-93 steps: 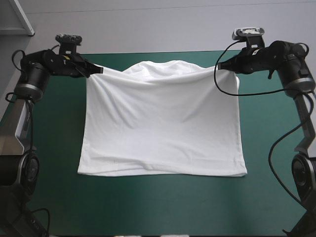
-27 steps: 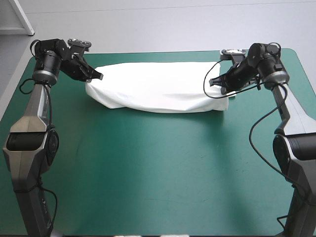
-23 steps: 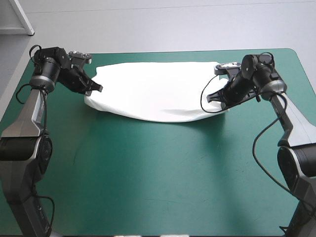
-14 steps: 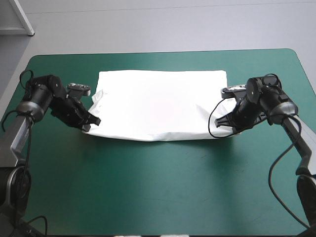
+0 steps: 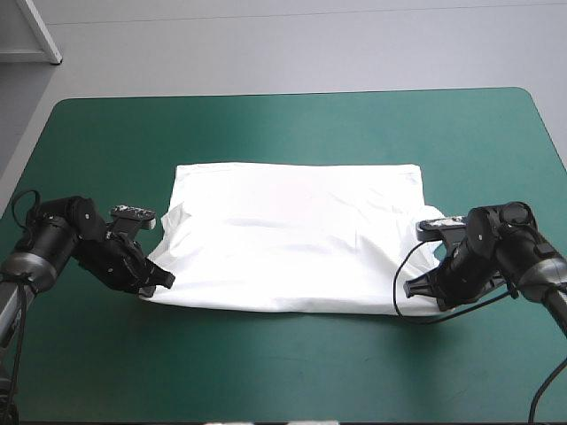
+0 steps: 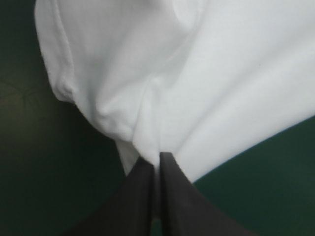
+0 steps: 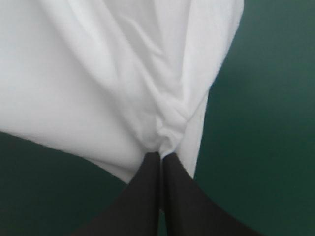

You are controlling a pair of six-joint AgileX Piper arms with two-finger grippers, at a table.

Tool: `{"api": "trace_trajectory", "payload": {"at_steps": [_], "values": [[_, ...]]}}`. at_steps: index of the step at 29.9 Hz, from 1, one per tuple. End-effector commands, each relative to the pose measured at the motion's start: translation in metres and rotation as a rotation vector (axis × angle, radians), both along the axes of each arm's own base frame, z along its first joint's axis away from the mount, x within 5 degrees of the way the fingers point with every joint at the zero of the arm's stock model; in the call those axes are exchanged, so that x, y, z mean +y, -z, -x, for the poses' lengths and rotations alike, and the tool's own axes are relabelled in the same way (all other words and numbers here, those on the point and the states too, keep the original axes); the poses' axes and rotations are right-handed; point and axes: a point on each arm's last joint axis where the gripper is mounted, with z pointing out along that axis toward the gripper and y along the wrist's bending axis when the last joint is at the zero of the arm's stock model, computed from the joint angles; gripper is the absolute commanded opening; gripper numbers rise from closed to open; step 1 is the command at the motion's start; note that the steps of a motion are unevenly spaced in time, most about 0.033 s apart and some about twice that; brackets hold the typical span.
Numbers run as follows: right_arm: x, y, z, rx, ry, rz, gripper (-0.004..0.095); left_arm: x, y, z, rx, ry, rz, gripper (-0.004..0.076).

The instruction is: Fold the cloth

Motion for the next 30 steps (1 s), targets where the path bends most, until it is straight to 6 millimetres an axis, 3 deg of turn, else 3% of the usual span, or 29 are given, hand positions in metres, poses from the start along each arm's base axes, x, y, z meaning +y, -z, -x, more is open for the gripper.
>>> {"api": "trace_trajectory", "payload": {"at_steps": [1,5,10,13,19,26,30], "values": [[0.001,-0.008,0.007,-0.055,-0.046,-0.027,0.0002,-0.003,-0.012,0.003,-0.054,0.018,0.020,0.0043],[0.003,-0.013,0.005,-0.134,-0.065,-0.064,0.0183,-0.004,-0.012,0.002,-0.058,0.013,0.033,0.0162],[0.004,-0.021,-0.002,-0.275,-0.051,-0.083,0.0592,-0.005,-0.013,0.000,-0.081,0.002,0.046,0.0449],[0.004,-0.029,-0.006,-0.360,-0.029,-0.099,0.0702,-0.006,-0.014,-0.003,-0.114,-0.015,0.064,0.0538],[0.004,-0.070,-0.008,-0.479,-0.016,-0.118,0.0702,-0.007,-0.034,-0.017,-0.247,-0.033,0.073,0.0540],[-0.002,-0.133,-0.001,-0.595,0.006,-0.096,0.0702,-0.008,-0.117,-0.028,-0.486,-0.035,0.096,0.0540],[-0.005,-0.150,0.007,-0.604,0.008,-0.083,0.0702,-0.006,-0.162,-0.021,-0.617,-0.027,0.089,0.0540]]}}
